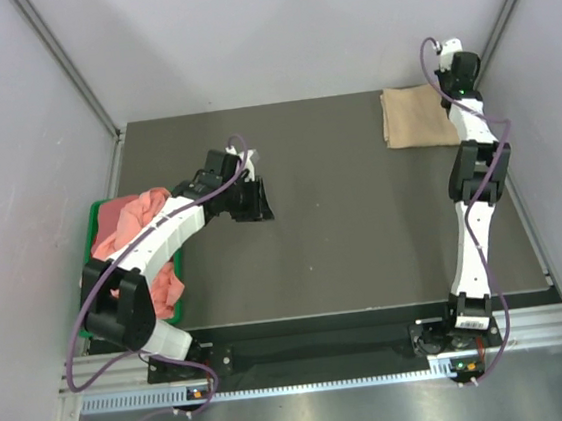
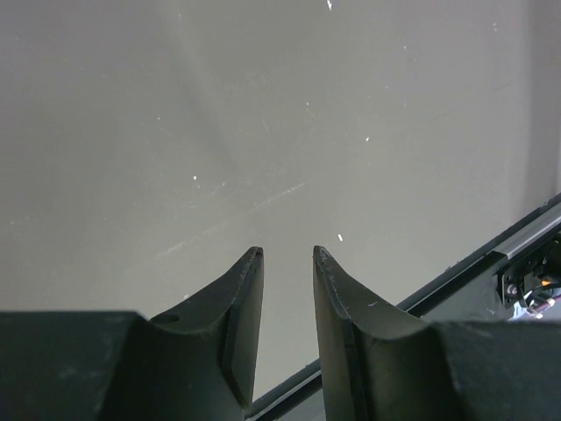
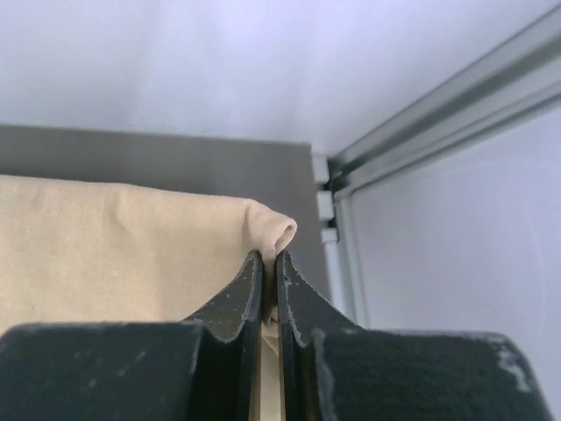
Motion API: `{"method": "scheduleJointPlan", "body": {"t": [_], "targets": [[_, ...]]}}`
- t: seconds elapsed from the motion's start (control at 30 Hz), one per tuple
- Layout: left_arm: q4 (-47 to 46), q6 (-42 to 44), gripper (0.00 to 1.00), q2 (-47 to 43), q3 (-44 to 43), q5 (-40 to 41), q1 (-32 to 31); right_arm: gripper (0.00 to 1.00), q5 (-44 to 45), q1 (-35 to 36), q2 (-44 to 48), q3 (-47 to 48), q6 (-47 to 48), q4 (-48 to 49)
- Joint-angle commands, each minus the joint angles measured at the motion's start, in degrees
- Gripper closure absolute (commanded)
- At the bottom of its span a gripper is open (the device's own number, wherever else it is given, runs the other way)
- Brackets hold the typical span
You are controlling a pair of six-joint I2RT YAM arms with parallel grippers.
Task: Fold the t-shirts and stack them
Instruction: Neatly place the folded tshirt to the corner, then reset both grippers
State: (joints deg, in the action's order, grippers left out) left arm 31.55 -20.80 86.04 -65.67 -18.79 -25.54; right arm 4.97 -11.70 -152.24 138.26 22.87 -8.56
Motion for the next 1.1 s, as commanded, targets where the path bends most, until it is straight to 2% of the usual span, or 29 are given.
{"method": "scheduleJointPlan", "body": {"t": [0.0,0.17,0.23,0.4,0.5,0.57,0.6,0.67,0.7,0.8,0.87,0.9,0.97,1.0,1.03,1.07], "targets": [[0.18,1.02,0.66,0.97,-1.66,-0.37,0.14,1.0,-1.46,-0.52,-0.51,3.95,4.89,11.71],[-0.09,0.76,0.66,2.29,-2.97,-0.99,0.14,1.0,-0.93,-0.42,-2.53,5.27,7.01,13.39],[0.26,0.85,0.66,3.16,-3.67,-1.34,0.23,0.96,-0.58,-0.6,-3.14,5.45,7.18,14.0],[-0.09,0.58,0.65,3.96,-2.89,-2.92,0.14,0.54,0.57,-0.6,-0.78,4.05,4.47,15.15],[-0.08,0.23,0.66,2.82,-2.8,-3.54,0.14,0.43,1.78,0.01,4.57,0.28,2.01,14.36],[-0.44,-0.3,0.65,0.63,-2.71,-4.06,0.14,0.38,3.72,1.32,11.68,-4.29,-0.62,14.53],[-1.05,-0.47,0.65,-0.25,-2.8,-4.24,0.14,0.35,5.03,1.86,14.84,-10.4,-2.03,14.62],[-1.4,-1.0,0.65,-2.71,-4.29,-4.24,0.14,0.24,5.92,3.26,24.59,-16.59,-8.94,13.75],[-2.36,-1.26,0.65,-3.68,-4.99,-4.33,0.14,0.01,6.62,3.88,31.33,-21.66,-11.6,10.18],[-4.91,-2.75,0.63,-6.76,-7.62,-1.36,0.23,0.0,11.88,7.65,41.38,-28.88,-20.92,-5.11],[-6.59,-4.16,0.6,-8.51,-9.21,1.63,0.23,0.0,11.12,10.89,52.36,-33.9,-26.81,-13.89],[-6.5,-4.34,0.53,-9.22,-10.43,3.74,0.31,0.0,8.41,11.26,59.36,-39.06,-28.48,-16.38],[-6.07,-4.25,0.47,-10.71,-11.32,4.89,0.4,0.0,6.2,16.25,65.29,-44.01,-32.26,-24.17],[-5.71,-4.25,0.4,-11.76,-12.11,5.42,0.4,0.0,4.19,17.67,69.93,-45.34,-33.15,-26.84],[-5.01,-4.16,0.22,-12.29,-12.37,5.17,0.4,0.0,2.69,18.81,71.98,-46.4,-33.85,-29.56],[-4.4,-4.08,0.11,-12.65,-12.73,5.16,0.4,0.0,-0.81,20.3,74.0,-48.32,-36.03,-34.55]]}}
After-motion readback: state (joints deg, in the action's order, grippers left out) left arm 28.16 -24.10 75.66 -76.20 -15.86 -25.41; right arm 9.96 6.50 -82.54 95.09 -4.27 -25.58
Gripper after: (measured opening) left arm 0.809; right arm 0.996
